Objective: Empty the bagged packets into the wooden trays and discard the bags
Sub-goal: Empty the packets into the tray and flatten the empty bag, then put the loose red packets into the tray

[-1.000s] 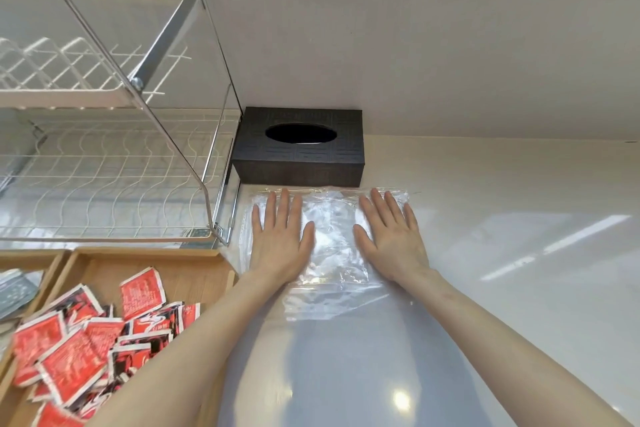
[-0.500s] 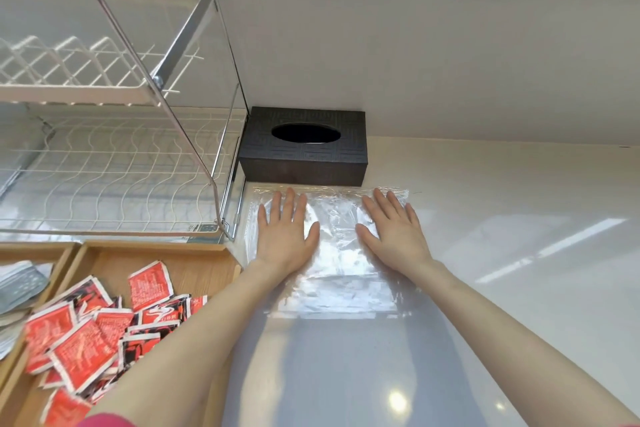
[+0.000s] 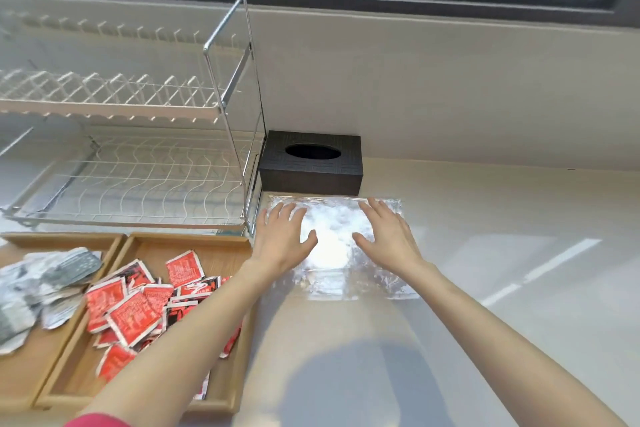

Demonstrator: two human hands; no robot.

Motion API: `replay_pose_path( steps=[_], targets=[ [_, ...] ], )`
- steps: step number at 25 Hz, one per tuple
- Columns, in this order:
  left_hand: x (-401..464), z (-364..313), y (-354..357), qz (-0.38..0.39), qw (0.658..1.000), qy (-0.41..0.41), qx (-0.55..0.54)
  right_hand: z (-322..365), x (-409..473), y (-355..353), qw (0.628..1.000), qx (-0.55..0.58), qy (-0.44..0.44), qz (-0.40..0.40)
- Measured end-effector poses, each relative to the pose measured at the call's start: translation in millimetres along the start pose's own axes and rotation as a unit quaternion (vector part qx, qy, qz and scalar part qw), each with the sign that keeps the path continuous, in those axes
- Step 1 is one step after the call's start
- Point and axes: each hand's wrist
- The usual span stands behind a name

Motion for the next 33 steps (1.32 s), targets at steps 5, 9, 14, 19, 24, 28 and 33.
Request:
replay_pose_path(
  steps=[5, 9, 14, 19, 24, 28, 33],
  targets=[
    [-58, 3, -38, -0.026, 0.999, 0.019, 0.003, 35, -52, -12, 1.0, 0.006, -0.015, -0.015],
    [-109, 10, -62, -0.049, 0.998, 0.012, -0.024, 60, -95, -9, 0.995, 0.092, -0.025, -0.022],
    [-173, 30, -79, -0.07, 0.994, -0.002, -0.084, 91, -148, 10, 0.986, 0.166, -0.024, 0.002],
    [-232, 56, -77, -0.098, 0.984, -0.021, -0.144, 125, -185, 37, 0.98, 0.197, -0.024, 0.019],
    [-277, 78, -63, -0.088, 0.98, -0.041, -0.174, 154, -209, 65, 0.977, 0.206, -0.033, 0.042],
    [-300, 96, -48, -0.011, 0.982, -0.065, -0.176, 169, -221, 92, 0.977, 0.197, -0.026, 0.081],
    [-319, 99, -23, 0.132, 0.98, -0.065, -0.137, 180, -228, 128, 0.981, 0.108, -0.012, 0.16]
  ],
)
Point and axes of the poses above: each hand's wrist, its own x-axis towards the middle knuckle, its own y-axis out of the palm, z = x × y, and after that the axes turned 4 degrees about y, right-handed
